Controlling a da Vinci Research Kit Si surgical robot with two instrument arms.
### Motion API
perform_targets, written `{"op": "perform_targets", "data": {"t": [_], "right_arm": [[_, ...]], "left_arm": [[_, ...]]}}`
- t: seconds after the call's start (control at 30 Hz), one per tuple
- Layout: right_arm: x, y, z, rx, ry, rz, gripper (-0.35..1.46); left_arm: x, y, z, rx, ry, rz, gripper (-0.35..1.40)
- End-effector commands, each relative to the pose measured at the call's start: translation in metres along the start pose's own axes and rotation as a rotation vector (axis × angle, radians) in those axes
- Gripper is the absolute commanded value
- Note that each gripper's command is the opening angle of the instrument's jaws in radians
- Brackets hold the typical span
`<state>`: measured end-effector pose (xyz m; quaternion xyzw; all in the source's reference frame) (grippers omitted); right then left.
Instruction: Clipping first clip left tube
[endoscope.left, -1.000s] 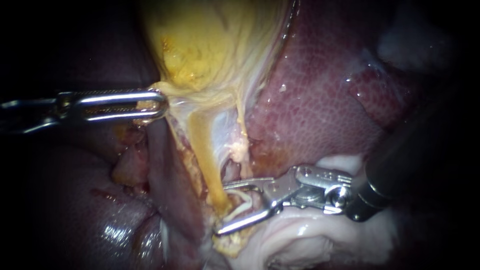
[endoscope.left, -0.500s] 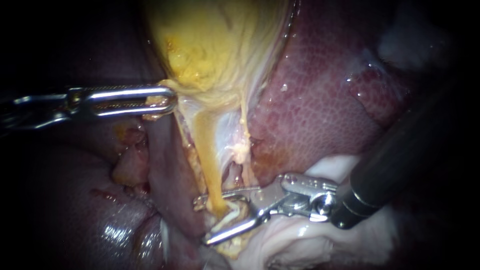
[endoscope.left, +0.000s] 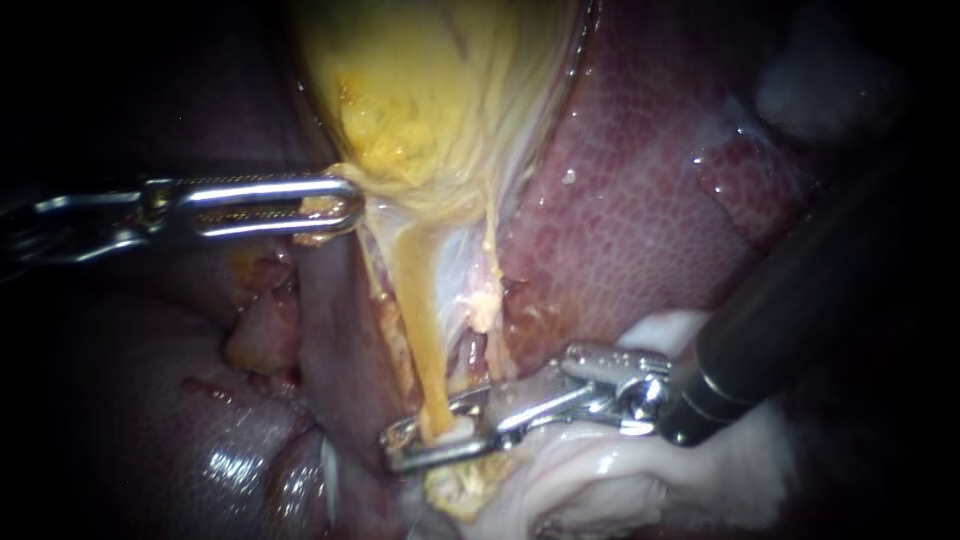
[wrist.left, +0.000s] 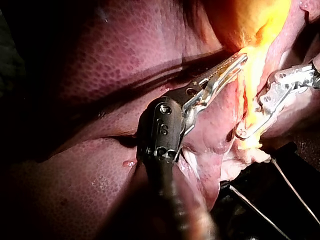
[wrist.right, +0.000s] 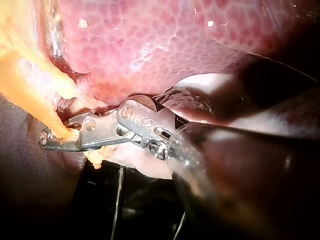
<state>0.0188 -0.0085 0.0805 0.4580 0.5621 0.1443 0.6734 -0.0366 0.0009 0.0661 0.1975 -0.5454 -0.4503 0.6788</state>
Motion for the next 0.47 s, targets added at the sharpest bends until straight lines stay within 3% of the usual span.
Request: {"op": "perform_targets", "data": {"t": [0.03, 0.47], "right_arm": [[-0.0002, 0.0001, 0.0001, -0.002, 0.001, -0.002, -0.35], [-0.0003, 0.0, 0.0, -0.001, 0.001, 0.003, -0.35]], "left_arm": [[-0.0001, 0.0, -0.0001, 0.001, 0.0, 0.0, -0.35], [-0.0001, 0.0001, -0.0003, 0.002, 0.0, 0.0, -0.35]]}}
